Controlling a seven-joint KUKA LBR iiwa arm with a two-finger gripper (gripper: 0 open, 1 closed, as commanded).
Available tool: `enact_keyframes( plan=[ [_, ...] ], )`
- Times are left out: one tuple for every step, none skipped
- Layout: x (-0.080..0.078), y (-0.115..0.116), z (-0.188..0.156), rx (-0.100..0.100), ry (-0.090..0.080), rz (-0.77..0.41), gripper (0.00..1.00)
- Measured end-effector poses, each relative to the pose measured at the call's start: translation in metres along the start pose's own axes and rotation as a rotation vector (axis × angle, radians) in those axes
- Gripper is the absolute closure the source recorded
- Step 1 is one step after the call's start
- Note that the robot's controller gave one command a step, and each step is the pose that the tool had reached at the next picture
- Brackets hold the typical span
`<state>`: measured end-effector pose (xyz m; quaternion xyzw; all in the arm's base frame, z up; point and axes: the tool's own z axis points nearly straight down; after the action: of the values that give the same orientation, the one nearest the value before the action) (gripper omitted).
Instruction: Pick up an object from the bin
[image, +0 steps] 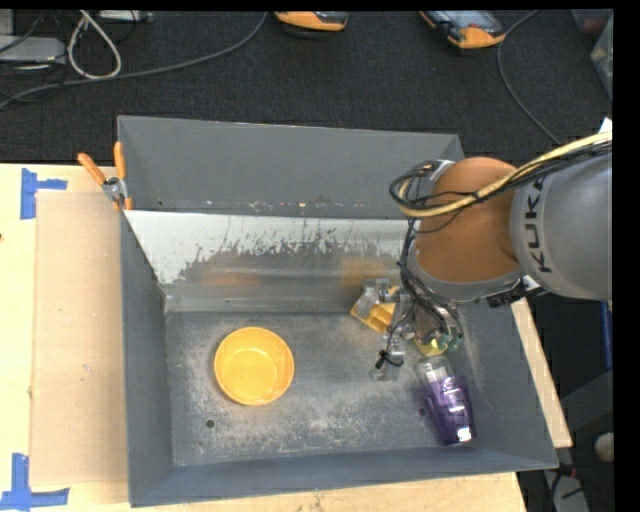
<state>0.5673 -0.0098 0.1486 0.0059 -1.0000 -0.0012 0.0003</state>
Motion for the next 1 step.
enact_keyframes(
  plan=[
    [0.0278, 0.0144, -0.0638, 0.001, 0.004, -0.025, 0.0]
  ],
)
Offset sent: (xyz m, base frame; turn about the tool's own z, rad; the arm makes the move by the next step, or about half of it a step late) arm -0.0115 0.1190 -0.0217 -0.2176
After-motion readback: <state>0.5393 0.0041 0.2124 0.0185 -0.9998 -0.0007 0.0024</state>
